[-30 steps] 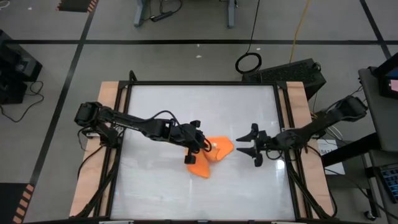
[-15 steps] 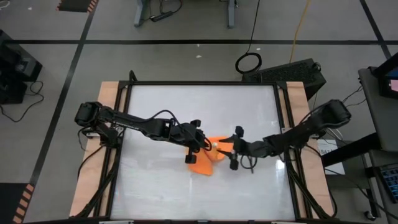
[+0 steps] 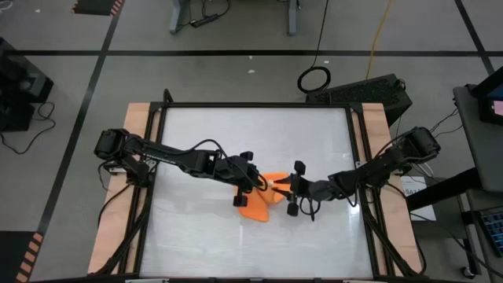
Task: Roll towel
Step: Fold the orange towel
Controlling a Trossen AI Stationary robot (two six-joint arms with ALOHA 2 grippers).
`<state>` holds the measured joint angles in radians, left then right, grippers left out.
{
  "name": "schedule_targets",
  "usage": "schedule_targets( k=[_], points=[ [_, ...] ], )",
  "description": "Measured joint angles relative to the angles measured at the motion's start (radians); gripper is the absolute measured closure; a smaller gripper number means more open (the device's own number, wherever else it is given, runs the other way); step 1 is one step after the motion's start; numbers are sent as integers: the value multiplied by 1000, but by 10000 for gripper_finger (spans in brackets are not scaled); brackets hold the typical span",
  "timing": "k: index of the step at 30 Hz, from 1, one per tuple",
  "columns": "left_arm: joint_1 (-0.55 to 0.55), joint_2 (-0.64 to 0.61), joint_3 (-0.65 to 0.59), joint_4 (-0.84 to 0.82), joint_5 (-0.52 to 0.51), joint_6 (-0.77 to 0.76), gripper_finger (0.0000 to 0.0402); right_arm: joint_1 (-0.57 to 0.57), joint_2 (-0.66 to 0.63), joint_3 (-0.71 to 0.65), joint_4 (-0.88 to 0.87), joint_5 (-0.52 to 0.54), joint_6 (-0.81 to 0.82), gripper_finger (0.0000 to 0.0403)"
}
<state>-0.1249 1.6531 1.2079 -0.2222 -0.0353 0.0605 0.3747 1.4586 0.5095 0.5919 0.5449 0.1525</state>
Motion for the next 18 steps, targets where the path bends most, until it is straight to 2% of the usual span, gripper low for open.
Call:
schedule_targets(
  k=[6,11,16,18],
  points=[
    [0,0,0,5,-48,2,397,1,-1,0,-12,-38,-15,392],
    [14,0,0,5,-49,8,397,1,-51,0,-93,-51,-10,400],
    [32,-5,0,23,-48,6,397,20,-166,2,-216,-49,-4,402],
    [38,-16,0,21,-52,6,391,27,-219,-2,-293,-100,5,402]
  ],
)
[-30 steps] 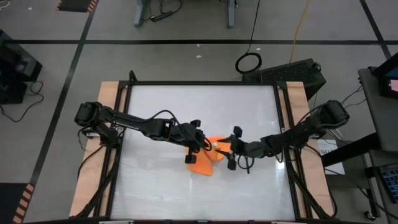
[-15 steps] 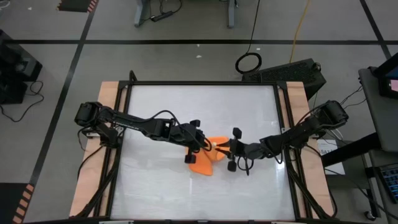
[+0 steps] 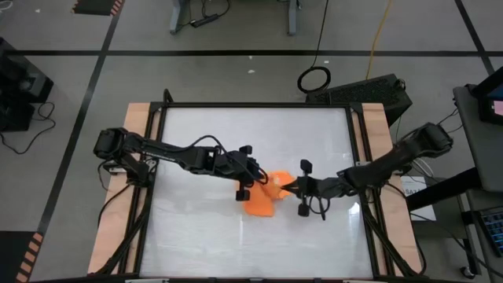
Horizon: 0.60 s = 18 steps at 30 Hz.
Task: Roll towel
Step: Fold the orange towel
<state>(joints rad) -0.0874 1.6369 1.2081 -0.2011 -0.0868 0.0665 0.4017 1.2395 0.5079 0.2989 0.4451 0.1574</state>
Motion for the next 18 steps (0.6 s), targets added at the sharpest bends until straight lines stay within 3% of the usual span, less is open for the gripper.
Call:
schedule_targets(
  k=[3,8,14,16,18],
  points=[
    [10,-10,0,45,-11,2,371,0,-68,0,-92,-81,37,402],
    [32,-10,0,30,-25,54,346,0,-133,0,-210,-85,81,402],
    [101,-17,0,-174,-261,105,379,0,-207,0,-293,-83,85,403],
    [130,-23,0,-207,-236,93,392,-1,-235,0,-311,-72,85,403],
    [145,-27,0,-203,-104,63,396,-1,-262,0,-334,-49,85,403]
  ],
)
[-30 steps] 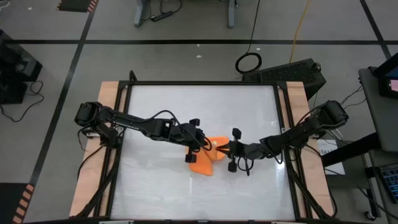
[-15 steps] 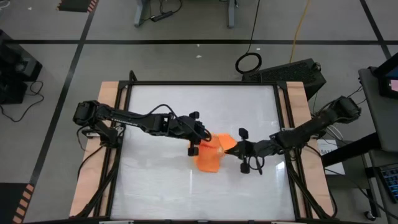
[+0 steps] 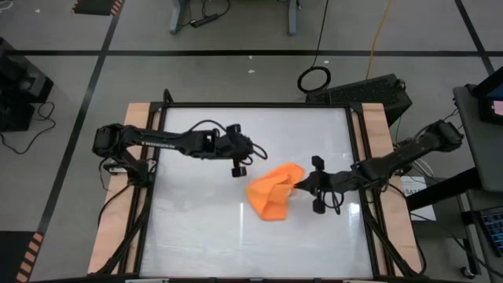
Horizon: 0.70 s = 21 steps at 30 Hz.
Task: Roll towel
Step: Fold the orange towel
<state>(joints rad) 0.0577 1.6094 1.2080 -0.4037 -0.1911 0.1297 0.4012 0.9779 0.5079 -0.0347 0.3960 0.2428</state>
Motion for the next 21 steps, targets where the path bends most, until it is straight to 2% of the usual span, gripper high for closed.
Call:
schedule_targets(
  k=[3,7,13,17,21],
  points=[
    [-25,-4,0,105,212,-18,390,-15,-33,0,-5,26,-8,403],
    [-127,18,1,286,391,40,360,-59,-68,1,-1,25,-38,403],
    [-291,160,0,486,418,175,319,-104,-67,2,-25,20,-47,403],
    [-315,286,16,602,417,190,311,-108,-49,1,-46,19,-26,402],
    [-313,420,108,634,427,191,310,-108,-33,1,-55,19,7,402]
  ],
)
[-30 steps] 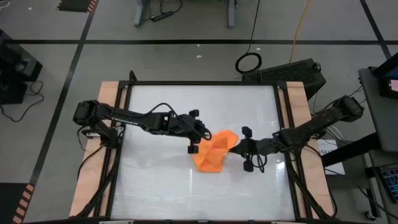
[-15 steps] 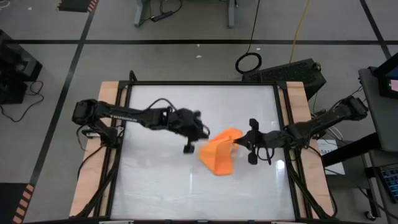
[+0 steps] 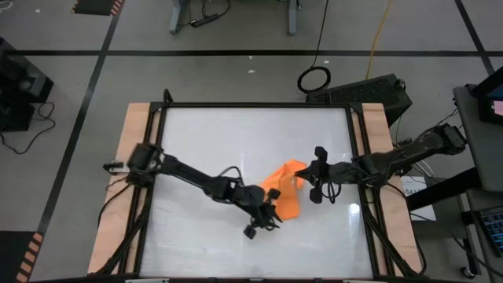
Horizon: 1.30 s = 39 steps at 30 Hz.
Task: Roll towel
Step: Fold the orange towel
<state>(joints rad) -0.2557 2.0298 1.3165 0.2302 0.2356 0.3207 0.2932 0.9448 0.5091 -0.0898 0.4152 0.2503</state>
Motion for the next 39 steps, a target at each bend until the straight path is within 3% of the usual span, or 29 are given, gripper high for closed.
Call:
schedule_targets(
  k=[7,12,23,26,29,33,39],
  points=[
    [9,207,222,-84,-14,1,310,0,22,0,1,1,40,402],
    [24,290,328,-197,-124,-1,310,1,25,0,1,0,53,402],
    [37,335,335,-217,-269,-62,310,1,25,0,-10,0,52,402],
    [48,335,335,-240,-267,-86,311,2,25,0,-10,0,53,402],
    [51,334,336,-266,-267,-115,333,3,25,0,-18,-2,55,403],
    [50,333,337,-297,-252,-97,391,3,25,0,-32,-27,65,403],
    [51,299,333,-366,-229,-70,398,28,25,0,-92,-32,102,403]
  ],
)
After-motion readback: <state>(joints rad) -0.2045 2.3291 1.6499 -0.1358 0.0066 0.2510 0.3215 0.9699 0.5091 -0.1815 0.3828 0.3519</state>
